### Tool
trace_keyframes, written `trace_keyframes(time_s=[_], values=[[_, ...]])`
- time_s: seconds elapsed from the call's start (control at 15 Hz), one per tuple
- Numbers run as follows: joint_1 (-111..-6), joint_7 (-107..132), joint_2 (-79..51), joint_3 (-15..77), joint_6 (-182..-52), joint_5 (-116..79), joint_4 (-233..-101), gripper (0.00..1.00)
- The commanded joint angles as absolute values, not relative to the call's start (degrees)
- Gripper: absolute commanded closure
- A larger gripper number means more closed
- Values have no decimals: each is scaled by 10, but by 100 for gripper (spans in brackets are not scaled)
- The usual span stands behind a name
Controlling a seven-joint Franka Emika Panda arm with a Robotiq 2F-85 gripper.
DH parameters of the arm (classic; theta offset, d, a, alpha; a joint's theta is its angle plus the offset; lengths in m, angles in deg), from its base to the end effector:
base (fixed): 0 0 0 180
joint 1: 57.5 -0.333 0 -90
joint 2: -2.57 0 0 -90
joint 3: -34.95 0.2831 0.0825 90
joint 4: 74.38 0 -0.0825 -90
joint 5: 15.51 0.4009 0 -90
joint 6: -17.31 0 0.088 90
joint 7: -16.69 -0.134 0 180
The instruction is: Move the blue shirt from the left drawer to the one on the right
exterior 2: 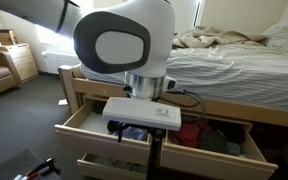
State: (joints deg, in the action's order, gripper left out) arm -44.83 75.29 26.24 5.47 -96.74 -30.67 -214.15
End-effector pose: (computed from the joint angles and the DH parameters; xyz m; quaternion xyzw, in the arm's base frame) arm 0.3220 -0.3084 0.3621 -0.9741 -0.2226 0.0379 0.0146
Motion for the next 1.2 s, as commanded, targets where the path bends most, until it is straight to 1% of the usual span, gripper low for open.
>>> trace_keyframes(time_s=[0.0, 0.73, 0.87, 1.13], values=[[-431, 759, 259, 71, -968, -299, -2141, 0], [-431, 759, 259, 71, -967, -299, -2141, 0], [-436, 746, 266, 72, -1039, -285, -2169, 0], [-460, 703, 278, 132, -1165, -285, -2216, 0]])
